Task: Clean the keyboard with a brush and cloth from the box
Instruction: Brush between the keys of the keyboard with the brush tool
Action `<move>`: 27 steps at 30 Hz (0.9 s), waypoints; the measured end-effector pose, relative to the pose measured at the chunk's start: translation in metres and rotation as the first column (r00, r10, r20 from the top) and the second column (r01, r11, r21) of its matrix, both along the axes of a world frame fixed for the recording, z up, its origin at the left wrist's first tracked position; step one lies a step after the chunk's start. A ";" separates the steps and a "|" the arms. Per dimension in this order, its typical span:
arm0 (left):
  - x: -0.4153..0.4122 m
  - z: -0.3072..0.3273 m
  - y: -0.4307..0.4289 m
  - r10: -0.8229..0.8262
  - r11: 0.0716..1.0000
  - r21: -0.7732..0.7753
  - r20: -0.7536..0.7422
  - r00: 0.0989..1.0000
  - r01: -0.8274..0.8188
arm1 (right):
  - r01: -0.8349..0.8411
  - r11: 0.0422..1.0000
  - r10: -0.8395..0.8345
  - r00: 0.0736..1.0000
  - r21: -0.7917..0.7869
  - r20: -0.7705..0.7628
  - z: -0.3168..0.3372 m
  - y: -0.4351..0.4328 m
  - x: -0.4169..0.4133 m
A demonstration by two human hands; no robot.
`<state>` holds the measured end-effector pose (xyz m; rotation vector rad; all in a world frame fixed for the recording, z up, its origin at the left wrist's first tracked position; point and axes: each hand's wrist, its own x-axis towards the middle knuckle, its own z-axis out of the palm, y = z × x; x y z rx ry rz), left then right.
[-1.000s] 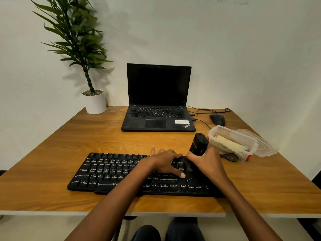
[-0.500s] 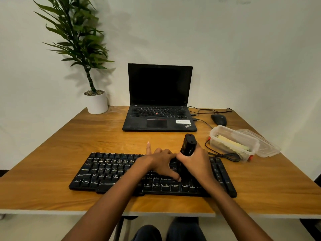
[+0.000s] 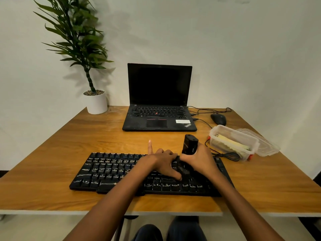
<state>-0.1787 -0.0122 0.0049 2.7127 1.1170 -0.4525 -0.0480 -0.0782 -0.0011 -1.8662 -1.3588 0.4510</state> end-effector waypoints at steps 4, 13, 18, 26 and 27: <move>0.000 0.001 0.000 0.009 1.000 -0.017 0.008 1.000 -0.008 | -0.028 0.998 0.026 0.999 0.047 0.046 0.000 0.005 -0.006; -0.001 0.001 0.000 0.009 1.000 -0.028 -0.004 1.000 -0.010 | -0.042 0.997 0.038 0.998 0.069 0.059 -0.004 0.004 -0.002; -0.001 0.003 -0.001 0.009 0.999 -0.038 -0.015 1.000 -0.010 | -0.042 0.999 0.042 0.999 -0.018 -0.020 0.000 -0.002 0.019; -0.001 0.002 0.000 0.008 0.999 -0.036 -0.022 1.000 -0.009 | -0.123 0.992 0.123 0.992 -0.002 -0.039 -0.003 -0.018 0.024; -0.001 0.002 0.000 0.009 0.999 -0.039 -0.022 1.000 -0.010 | -0.094 0.996 0.094 0.995 -0.010 -0.022 0.000 -0.018 0.032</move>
